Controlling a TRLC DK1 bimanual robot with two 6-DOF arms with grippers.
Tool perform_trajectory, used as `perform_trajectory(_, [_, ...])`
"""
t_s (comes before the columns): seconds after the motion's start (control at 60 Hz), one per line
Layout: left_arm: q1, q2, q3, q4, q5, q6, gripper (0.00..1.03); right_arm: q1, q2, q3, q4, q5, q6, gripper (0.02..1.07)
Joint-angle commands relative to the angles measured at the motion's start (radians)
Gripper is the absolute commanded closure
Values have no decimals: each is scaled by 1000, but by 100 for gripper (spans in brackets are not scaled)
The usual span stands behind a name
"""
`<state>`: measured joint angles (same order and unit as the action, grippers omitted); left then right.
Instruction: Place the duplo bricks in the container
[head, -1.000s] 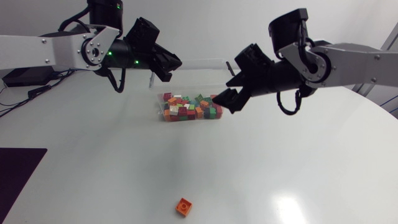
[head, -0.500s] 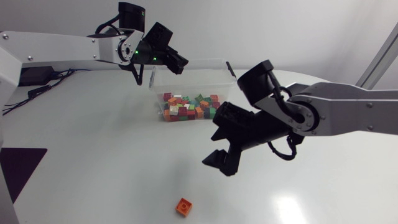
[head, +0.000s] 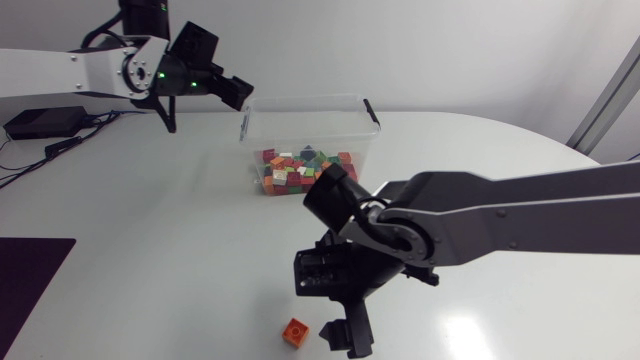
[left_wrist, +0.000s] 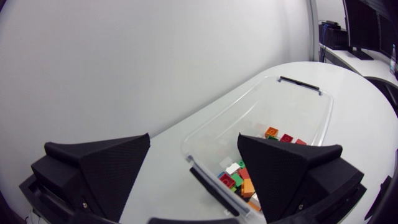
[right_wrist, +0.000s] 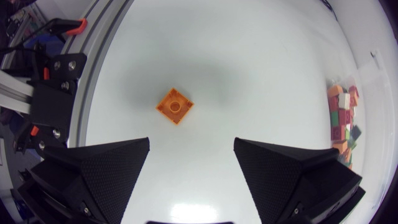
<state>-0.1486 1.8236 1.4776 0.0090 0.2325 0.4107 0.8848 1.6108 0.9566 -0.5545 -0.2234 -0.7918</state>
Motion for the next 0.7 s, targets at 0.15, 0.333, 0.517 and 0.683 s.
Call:
perform_trajectory(0.15, [64, -199, -174, 17, -5, -15, 4, 97, 129, 105, -59, 108, -130, 9])
perform_trajectory(0.333, [119, -305, -309, 39, -7, -13, 4, 120, 216, 153, -94, 130, -208, 9])
perform_trajectory(0.517, [172, -388, -412, 57, -7, -7, 4, 164, 250, 177, -107, 159, -251, 9])
perform_trajectory(0.683, [205, -465, -494, 72, -4, 10, 4, 203, 261, 180, -105, 187, -288, 10])
